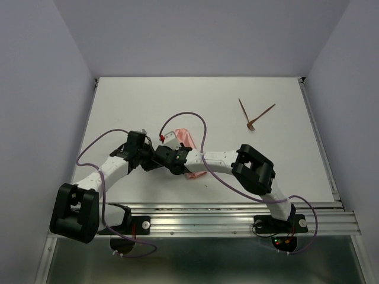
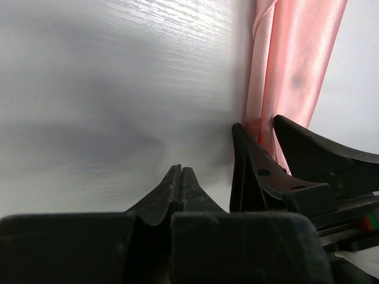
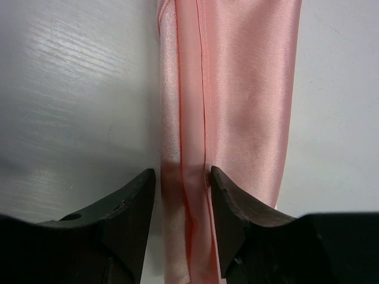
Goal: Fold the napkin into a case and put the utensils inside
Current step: Pick up the smaller rectangle-folded napkin from the center of the board.
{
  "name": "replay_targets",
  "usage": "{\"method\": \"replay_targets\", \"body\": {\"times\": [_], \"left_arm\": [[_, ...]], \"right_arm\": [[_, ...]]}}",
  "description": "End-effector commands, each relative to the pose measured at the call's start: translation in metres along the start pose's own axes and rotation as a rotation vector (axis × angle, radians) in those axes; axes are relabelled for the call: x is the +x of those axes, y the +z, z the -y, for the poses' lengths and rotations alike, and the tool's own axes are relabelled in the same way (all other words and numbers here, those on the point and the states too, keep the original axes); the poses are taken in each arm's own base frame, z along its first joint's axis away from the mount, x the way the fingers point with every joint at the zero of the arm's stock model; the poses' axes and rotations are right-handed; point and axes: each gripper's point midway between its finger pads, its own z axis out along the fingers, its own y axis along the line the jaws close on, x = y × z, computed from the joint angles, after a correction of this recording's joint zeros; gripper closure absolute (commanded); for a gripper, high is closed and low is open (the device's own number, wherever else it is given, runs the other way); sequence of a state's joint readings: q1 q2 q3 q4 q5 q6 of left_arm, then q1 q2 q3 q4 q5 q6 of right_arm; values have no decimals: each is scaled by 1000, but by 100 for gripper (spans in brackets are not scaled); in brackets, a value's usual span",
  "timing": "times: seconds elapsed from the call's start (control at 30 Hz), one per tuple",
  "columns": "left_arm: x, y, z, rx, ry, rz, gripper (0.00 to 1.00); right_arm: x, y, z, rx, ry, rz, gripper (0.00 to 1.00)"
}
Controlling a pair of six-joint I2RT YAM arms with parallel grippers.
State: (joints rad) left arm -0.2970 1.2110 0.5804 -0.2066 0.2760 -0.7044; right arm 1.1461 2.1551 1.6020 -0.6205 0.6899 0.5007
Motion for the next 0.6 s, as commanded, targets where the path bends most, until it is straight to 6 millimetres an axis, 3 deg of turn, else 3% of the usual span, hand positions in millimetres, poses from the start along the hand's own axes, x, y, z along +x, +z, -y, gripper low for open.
{"method": "replay_targets", "body": {"times": [0.0, 0.33, 0.57], "left_arm": [[-1, 2, -2, -3, 7, 9, 100], [2, 3, -4, 4, 0, 4, 100], [1, 2, -3, 6, 1, 11, 100]], "right_arm": [[-8, -2, 4, 42, 5, 36, 57], [-21, -6, 9, 59, 11, 76, 86], [-33, -13, 6, 29, 36, 105, 99]]}}
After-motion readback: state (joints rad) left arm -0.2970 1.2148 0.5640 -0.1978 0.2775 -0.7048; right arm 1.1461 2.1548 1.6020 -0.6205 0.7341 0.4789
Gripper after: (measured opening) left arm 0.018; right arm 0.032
